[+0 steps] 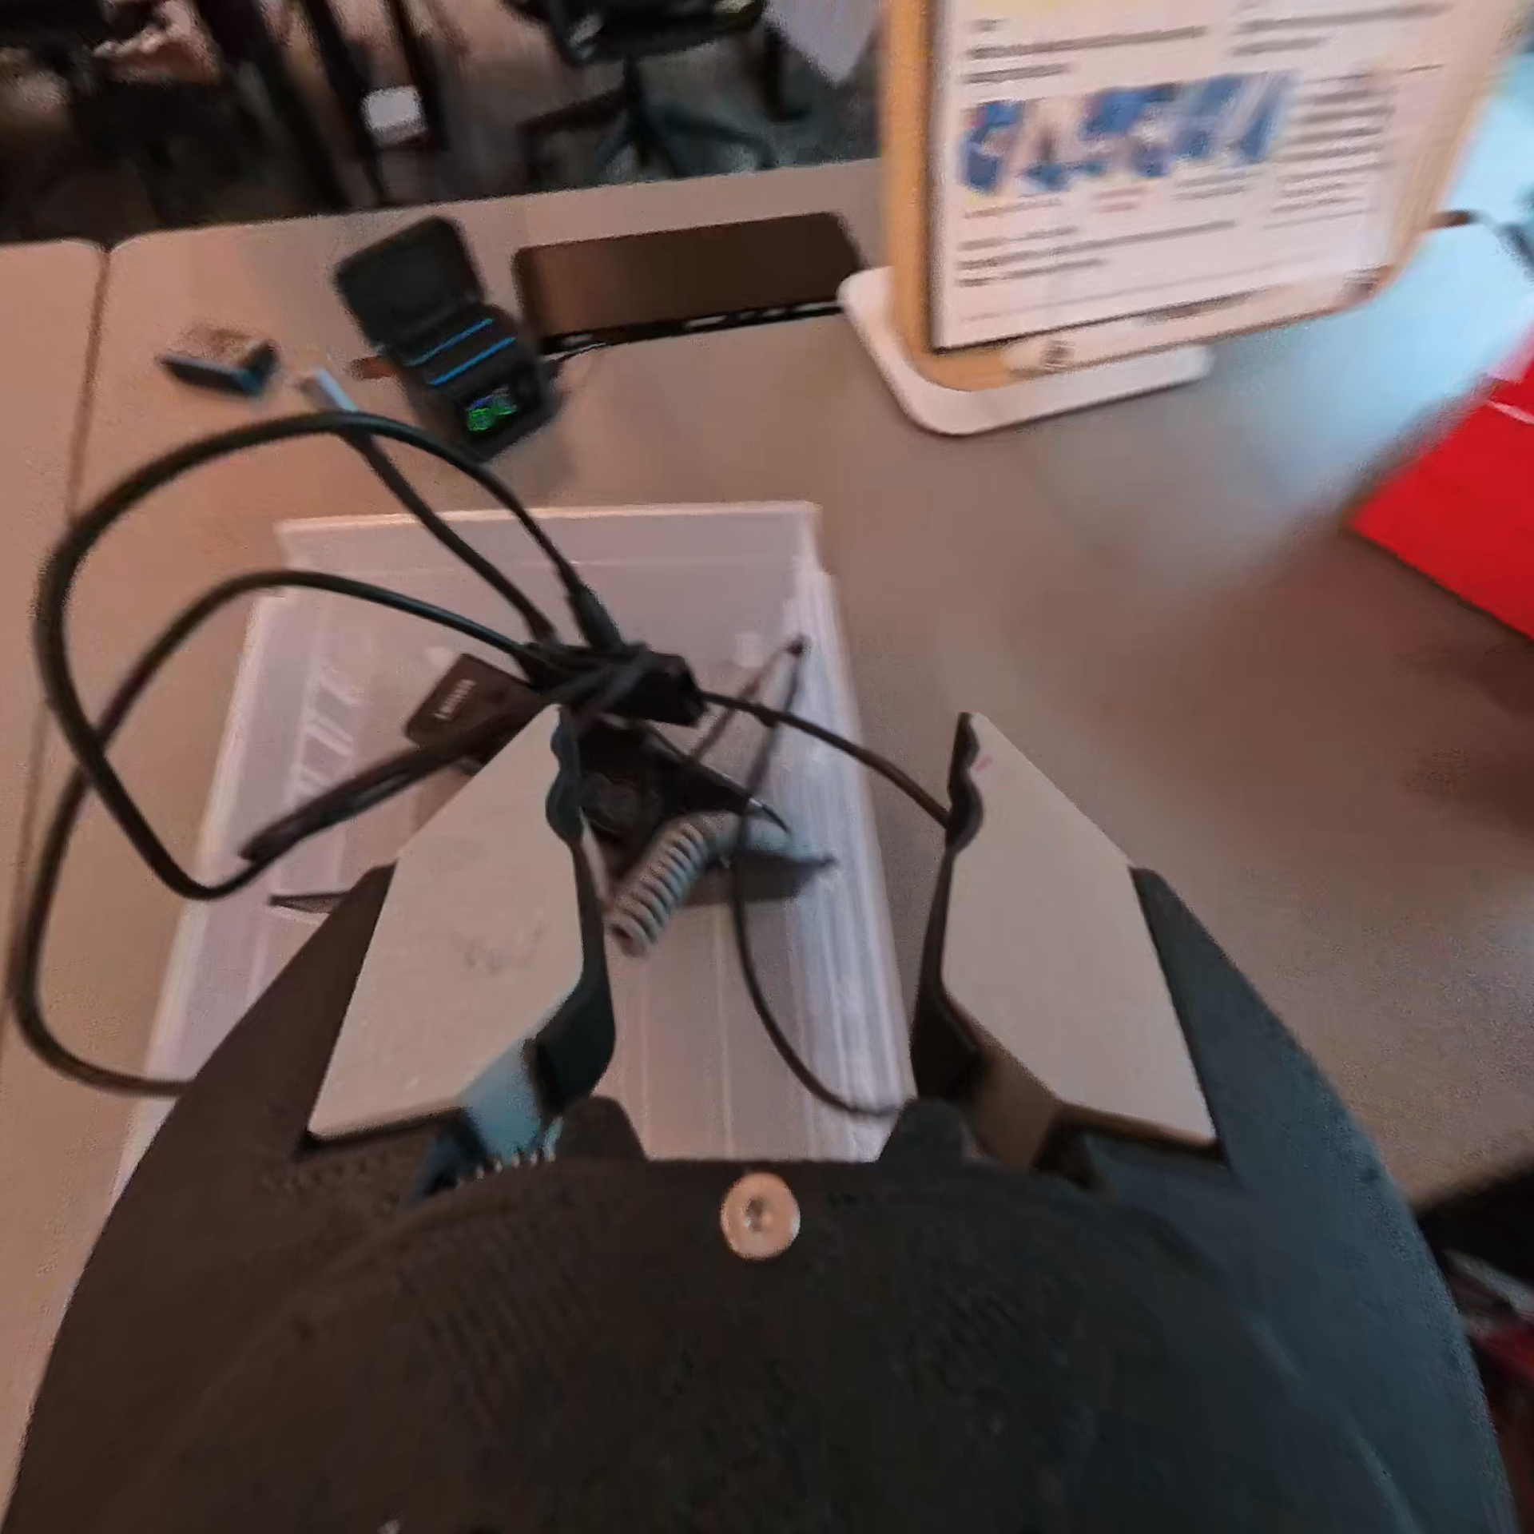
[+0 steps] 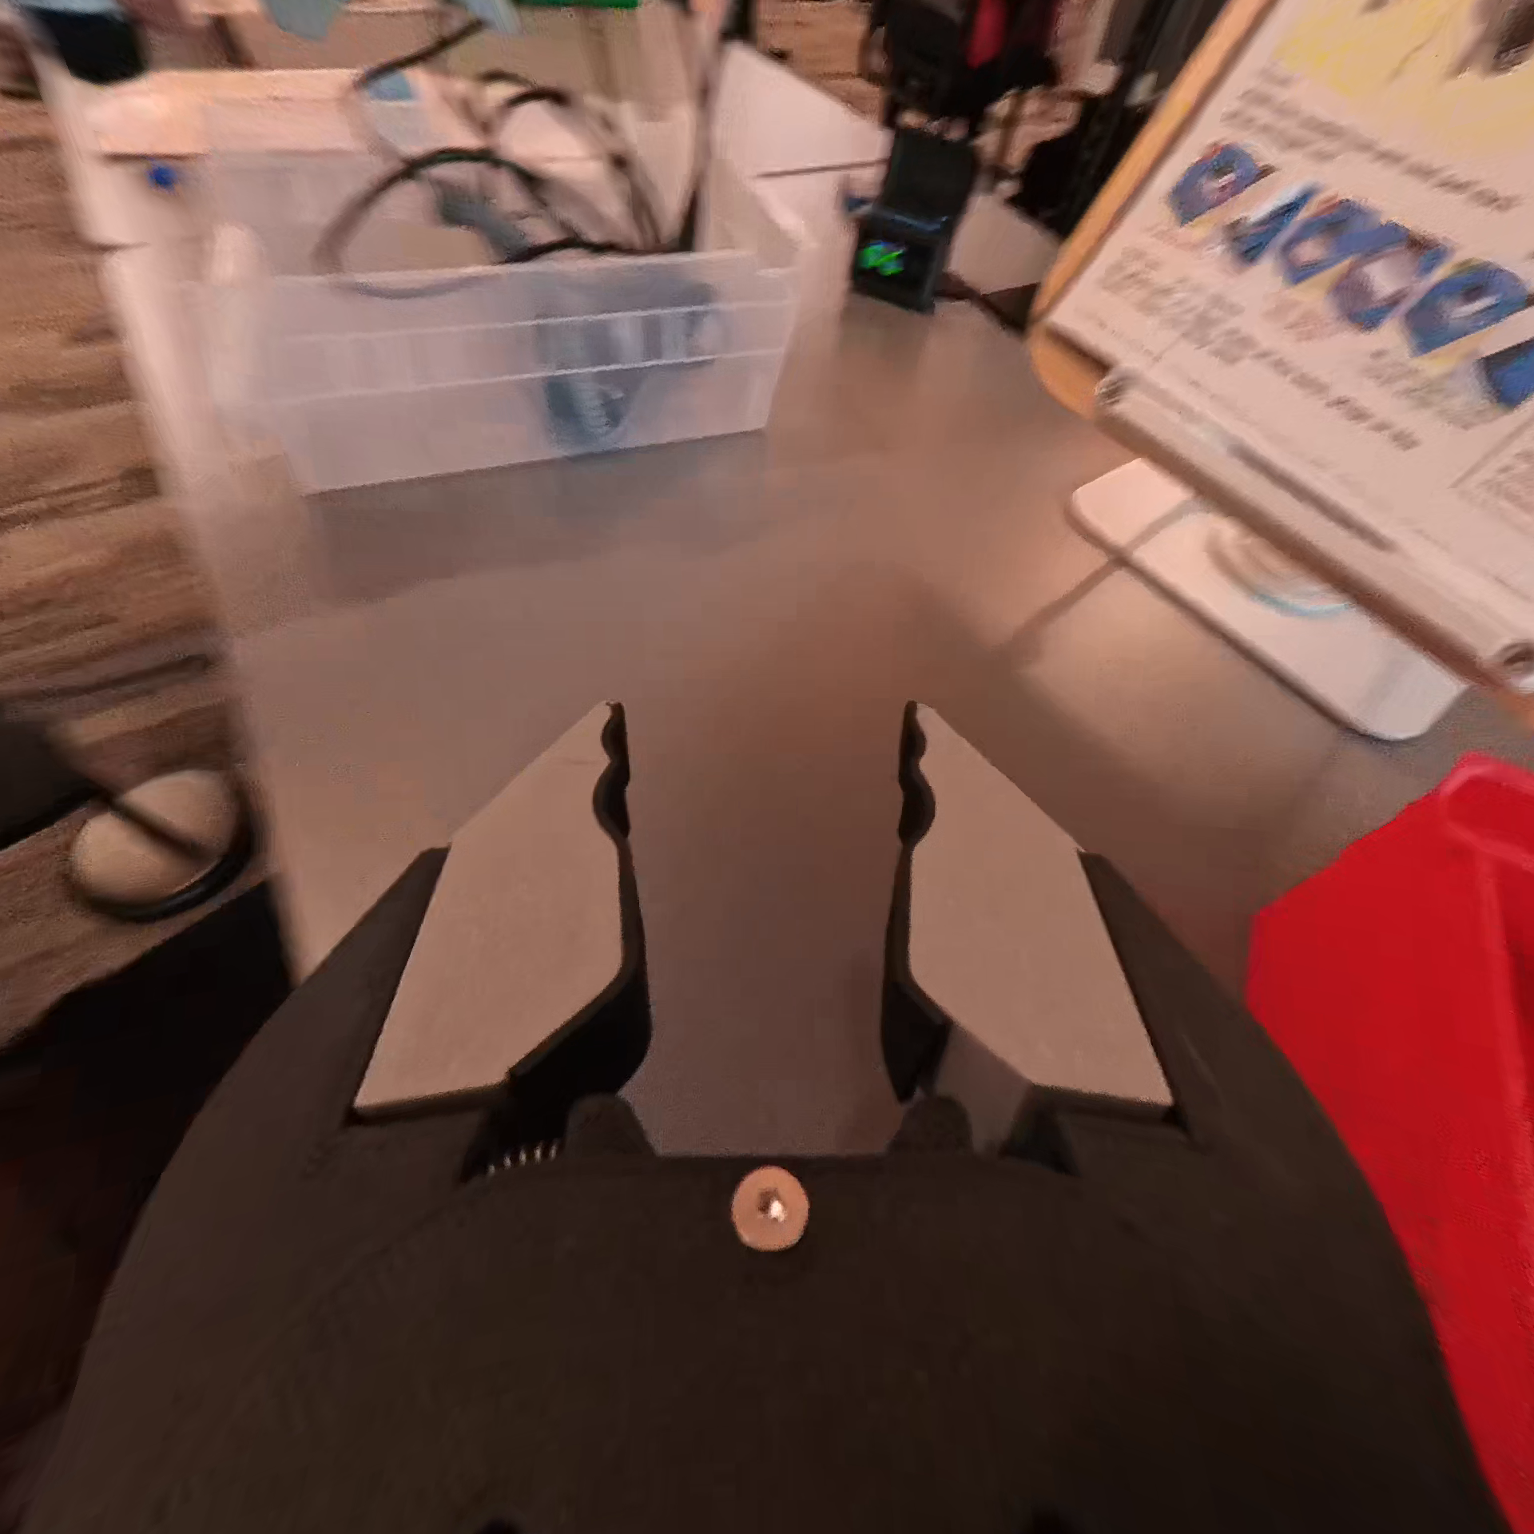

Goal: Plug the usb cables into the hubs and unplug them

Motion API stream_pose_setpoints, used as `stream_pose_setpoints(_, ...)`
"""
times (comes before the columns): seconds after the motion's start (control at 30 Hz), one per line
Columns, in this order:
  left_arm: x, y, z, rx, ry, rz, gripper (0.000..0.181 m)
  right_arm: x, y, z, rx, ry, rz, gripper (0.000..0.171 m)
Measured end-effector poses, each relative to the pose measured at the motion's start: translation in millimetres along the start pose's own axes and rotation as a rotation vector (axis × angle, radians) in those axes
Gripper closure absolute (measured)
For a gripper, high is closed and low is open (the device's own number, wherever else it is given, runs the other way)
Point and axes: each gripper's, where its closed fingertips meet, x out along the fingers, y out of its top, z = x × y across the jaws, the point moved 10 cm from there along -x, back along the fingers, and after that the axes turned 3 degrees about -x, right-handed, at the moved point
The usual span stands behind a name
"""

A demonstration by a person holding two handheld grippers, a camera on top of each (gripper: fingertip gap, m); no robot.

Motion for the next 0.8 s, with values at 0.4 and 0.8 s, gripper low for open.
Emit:
stream_pose_setpoints(0.4,108.8,55.3,-73.3,-0.271,0.288,-0.096,0.172,61.7,-16.4,45.2,-0.143,-0.255,0.052,0.123)
stream_pose_setpoints(0.8,29.6,111.5,-32.7,-0.036,0.099,0.289,0.180,57.1,-18.7,53.5,-0.046,-0.252,0.068,0.125)
